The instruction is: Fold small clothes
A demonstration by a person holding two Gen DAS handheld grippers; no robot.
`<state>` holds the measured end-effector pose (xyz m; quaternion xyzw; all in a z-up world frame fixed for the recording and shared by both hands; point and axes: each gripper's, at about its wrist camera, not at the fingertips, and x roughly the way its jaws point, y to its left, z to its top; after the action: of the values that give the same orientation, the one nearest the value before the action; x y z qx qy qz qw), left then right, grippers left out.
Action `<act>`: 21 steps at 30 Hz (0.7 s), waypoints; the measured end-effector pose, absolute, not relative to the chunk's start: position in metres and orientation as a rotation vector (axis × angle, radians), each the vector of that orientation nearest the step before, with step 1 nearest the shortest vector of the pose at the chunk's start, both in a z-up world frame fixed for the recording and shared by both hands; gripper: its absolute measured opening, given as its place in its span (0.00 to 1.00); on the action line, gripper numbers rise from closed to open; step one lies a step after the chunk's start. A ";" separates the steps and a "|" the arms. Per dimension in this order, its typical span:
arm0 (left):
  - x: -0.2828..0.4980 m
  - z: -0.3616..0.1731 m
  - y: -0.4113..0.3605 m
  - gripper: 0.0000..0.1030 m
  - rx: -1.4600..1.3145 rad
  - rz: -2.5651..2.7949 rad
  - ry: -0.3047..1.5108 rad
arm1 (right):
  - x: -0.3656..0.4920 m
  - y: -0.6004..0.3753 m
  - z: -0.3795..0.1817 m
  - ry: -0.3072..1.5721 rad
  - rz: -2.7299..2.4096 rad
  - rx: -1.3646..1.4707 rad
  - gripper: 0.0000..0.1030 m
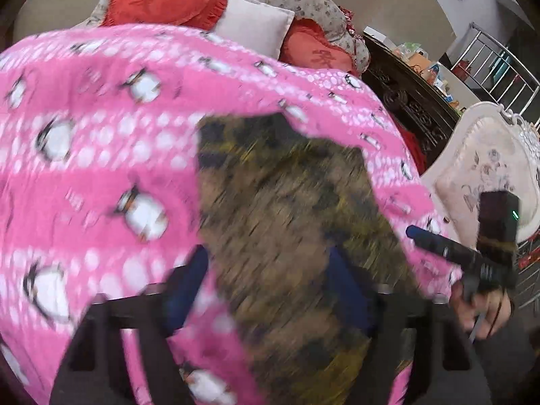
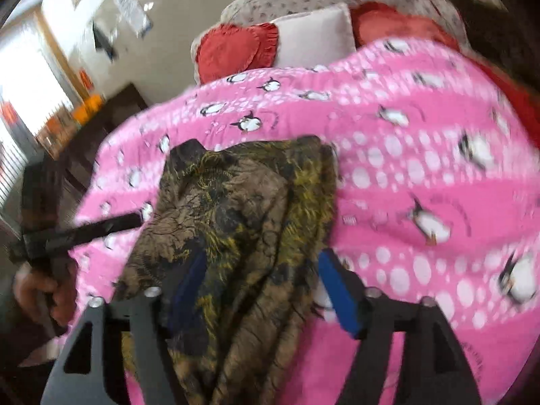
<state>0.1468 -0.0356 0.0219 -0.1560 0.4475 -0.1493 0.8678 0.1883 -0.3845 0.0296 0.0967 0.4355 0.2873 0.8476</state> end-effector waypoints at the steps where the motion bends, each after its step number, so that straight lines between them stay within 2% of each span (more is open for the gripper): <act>1: 0.144 0.011 -0.031 0.55 -0.329 -0.313 0.957 | 0.191 -0.391 0.021 0.936 0.612 0.250 0.72; 4: 0.139 -0.009 -0.019 0.59 -0.417 -0.335 0.934 | 0.197 -0.400 -0.018 1.037 0.689 0.403 0.72; 5: 0.140 -0.011 -0.019 0.64 -0.448 -0.355 0.923 | 0.199 -0.401 -0.026 1.029 0.717 0.429 0.72; 11: 0.156 -0.016 -0.019 0.78 -0.588 -0.433 0.880 | 0.224 -0.380 -0.035 0.978 0.883 0.471 0.72; 16: 0.166 -0.014 -0.025 0.79 -0.578 -0.440 0.862 | 0.251 -0.357 -0.041 0.971 0.928 0.443 0.47; 19: 0.167 -0.012 -0.025 0.78 -0.612 -0.426 0.830 | 0.254 -0.361 -0.045 0.954 0.927 0.493 0.38; 20: 0.166 -0.012 -0.025 0.78 -0.611 -0.419 0.825 | 0.254 -0.364 -0.046 0.949 0.925 0.509 0.38; 21: 0.166 -0.012 -0.026 0.74 -0.604 -0.407 0.821 | 0.254 -0.365 -0.047 0.946 0.925 0.513 0.38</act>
<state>0.1656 -0.0258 -0.0123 -0.2869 0.3904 -0.1934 0.8532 0.2541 -0.3649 -0.0467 0.2354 0.4344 0.4246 0.7587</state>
